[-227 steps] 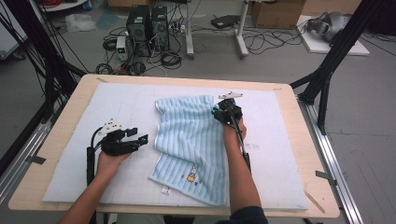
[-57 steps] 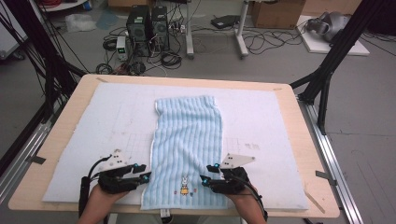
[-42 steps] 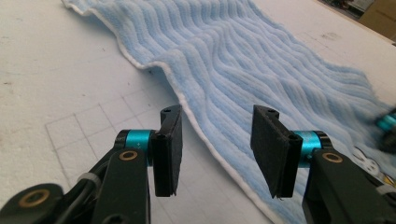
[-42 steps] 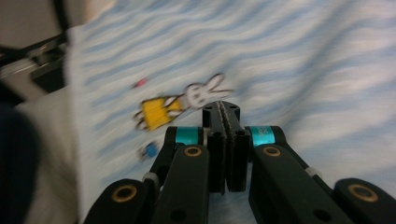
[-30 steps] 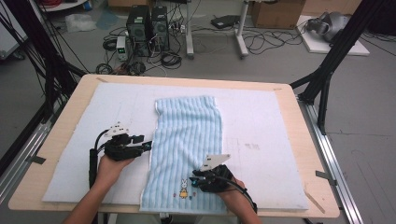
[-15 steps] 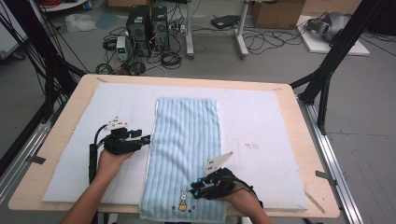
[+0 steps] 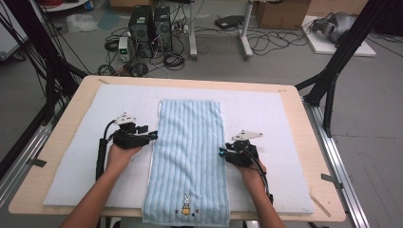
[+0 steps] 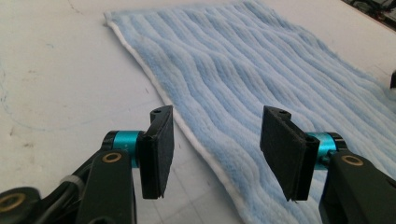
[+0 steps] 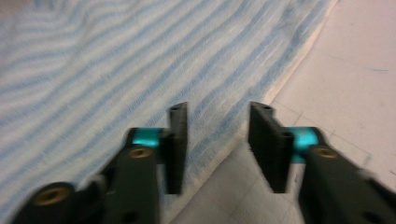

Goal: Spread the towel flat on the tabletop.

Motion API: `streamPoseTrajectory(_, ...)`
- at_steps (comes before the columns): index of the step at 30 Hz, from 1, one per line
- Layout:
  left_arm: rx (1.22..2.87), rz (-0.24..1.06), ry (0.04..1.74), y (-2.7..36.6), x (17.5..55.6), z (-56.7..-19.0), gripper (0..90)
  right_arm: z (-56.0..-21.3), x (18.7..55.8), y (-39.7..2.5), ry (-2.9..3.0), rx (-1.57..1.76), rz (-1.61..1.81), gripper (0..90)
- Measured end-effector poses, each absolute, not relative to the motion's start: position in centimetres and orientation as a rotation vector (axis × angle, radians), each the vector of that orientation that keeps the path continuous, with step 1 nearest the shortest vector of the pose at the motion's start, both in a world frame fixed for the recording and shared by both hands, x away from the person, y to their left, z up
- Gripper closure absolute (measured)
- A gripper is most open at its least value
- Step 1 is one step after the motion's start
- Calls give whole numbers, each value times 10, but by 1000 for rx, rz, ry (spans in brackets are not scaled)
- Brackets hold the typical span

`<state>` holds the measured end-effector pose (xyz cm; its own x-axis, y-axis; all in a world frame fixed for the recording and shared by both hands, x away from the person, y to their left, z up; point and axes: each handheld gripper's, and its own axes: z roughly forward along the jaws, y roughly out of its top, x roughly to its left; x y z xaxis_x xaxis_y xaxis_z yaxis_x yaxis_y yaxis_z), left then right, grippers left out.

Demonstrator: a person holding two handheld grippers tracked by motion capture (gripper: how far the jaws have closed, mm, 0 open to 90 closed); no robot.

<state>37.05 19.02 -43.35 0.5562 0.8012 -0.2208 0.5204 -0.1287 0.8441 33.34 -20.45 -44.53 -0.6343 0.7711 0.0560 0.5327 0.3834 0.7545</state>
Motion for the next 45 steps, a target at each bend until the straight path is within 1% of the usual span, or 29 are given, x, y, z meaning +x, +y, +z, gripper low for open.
streamPoseTrajectory(1,1802,353,1092,189,372,-434,450,-447,333,-202,2361,1116,1059,772)
streamPoseTrajectory(2,1803,355,1094,188,374,-434,450,-446,332,-202,2365,1117,1051,845)
streamPoseTrajectory(4,1814,356,1096,186,377,-435,450,-442,330,-203,2381,1113,997,865)
streamPoseTrajectory(6,1824,356,1096,184,380,-436,450,-441,328,-207,2387,1136,987,865)
streamPoseTrajectory(7,1811,364,1095,182,382,-437,450,-441,328,-208,2386,1141,984,830)
streamPoseTrajectory(8,1805,367,1099,182,383,-437,450,-440,328,-209,2370,1154,997,733)
streamPoseTrajectory(9,1804,371,1102,181,385,-439,450,-440,328,-211,2360,1153,1018,676)
streamPoseTrajectory(10,1805,369,1113,180,388,-441,449,-440,328,-213,2333,1171,1065,599)
streamPoseTrajectory(11,1820,364,1126,180,391,-442,448,-438,330,-216,2301,1182,1113,591)
streamPoseTrajectory(13,1821,365,1145,178,398,-444,447,-435,332,-220,2234,1179,1166,538)
streamPoseTrajectory(14,1825,367,1154,176,402,-445,447,-433,335,-222,2221,1180,1177,532)
streamPoseTrajectory(17,1822,373,1155,172,410,-444,460,-431,355,-227,2184,1214,1161,494)
streamPoseTrajectory(19,1824,385,1171,170,415,-445,459,-430,372,-228,2168,1239,1153,494)
streamPoseTrajectory(21,1813,374,1183,169,418,-446,458,-431,389,-225,2164,1249,1129,514)
streamPoseTrajectory(26,1840,371,1180,168,418,-448,458,-436,425,-216,2128,1301,1147,646)
streamPoseTrajectory(30,1841,380,1189,171,418,-447,458,-444,448,-207,2130,1372,1119,646)
streamPoseTrajectory(33,1844,382,1190,174,417,-445,458,-445,459,-194,2167,1347,1066,663)
streamPoseTrajectory(35,1850,382,1187,175,416,-443,458,-448,463,-189,2186,1347,1017,751)
streamPoseTrajectory(36,1850,383,1186,176,416,-442,458,-448,463,-189,2180,1349,1024,818)
streamPoseTrajectory(37,1844,385,1188,176,416,-441,458,-448,464,-189,2186,1336,1026,859)
streamPoseTrajectory(38,1841,386,1189,177,415,-441,458,-447,463,-188,2174,1324,988,867)
streamPoseTrajectory(40,1840,383,1186,178,415,-439,458,-447,464,-190,2132,1329,926,864)
streamPoseTrajectory(41,1837,386,1184,178,415,-439,458,-447,465,-194,2114,1358,940,812)
streamPoseTrajectory(42,1832,390,1184,179,415,-438,460,-447,465,-196,2092,1386,945,732)
streamPoseTrajectory(44,1821,396,1181,181,417,-436,460,-446,464,-199,2088,1396,973,666)
streamPoseTrajectory(45,1815,395,1185,182,418,-436,460,-444,461,-201,2080,1391,996,654)
